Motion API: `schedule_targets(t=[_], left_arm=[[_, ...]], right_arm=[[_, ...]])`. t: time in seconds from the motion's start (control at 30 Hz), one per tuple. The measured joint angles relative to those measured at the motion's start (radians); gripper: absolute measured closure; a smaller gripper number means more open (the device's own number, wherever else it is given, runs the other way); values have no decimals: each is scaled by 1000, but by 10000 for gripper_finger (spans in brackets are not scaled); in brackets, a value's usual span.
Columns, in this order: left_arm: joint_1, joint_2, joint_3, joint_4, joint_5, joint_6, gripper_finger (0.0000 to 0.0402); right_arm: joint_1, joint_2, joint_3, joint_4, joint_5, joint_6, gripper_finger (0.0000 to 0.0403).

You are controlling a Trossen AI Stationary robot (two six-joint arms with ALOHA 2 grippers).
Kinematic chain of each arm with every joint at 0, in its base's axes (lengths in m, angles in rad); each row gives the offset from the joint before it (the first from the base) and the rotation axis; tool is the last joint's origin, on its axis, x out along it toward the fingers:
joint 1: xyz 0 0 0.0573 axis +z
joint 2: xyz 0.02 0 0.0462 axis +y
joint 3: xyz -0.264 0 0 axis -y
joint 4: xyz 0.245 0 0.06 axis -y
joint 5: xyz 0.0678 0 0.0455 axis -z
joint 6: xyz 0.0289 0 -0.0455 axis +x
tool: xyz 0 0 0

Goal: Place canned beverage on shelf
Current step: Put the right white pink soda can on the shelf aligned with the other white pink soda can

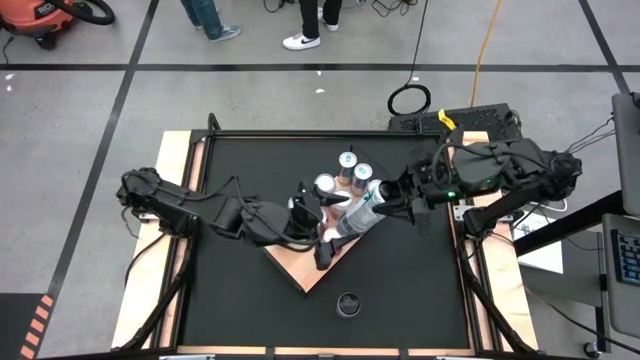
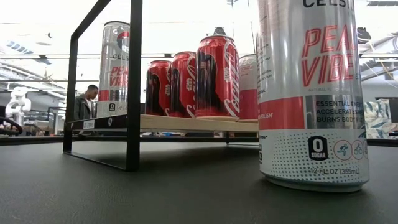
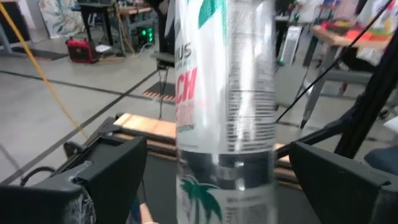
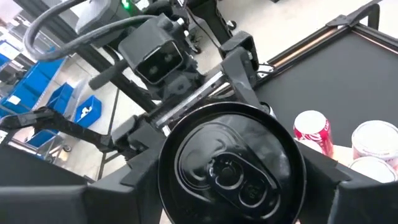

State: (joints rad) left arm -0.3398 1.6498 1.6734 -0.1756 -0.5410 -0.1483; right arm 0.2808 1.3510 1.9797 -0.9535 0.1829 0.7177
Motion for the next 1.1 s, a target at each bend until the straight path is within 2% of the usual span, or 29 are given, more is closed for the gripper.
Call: schedule_targets(t=[0.23, 0.63, 1.1], left_arm=[[7, 14, -1, 11, 39, -43, 8], [32, 14, 0, -3, 39, -106, 13], [38, 14, 0, 0, 20, -149, 152]], right_arm=[[-3, 9, 0, 8, 2, 8, 165], [-31, 45, 0, 61, 1, 53, 165], [-40, 52, 0, 68, 4, 58, 164]])
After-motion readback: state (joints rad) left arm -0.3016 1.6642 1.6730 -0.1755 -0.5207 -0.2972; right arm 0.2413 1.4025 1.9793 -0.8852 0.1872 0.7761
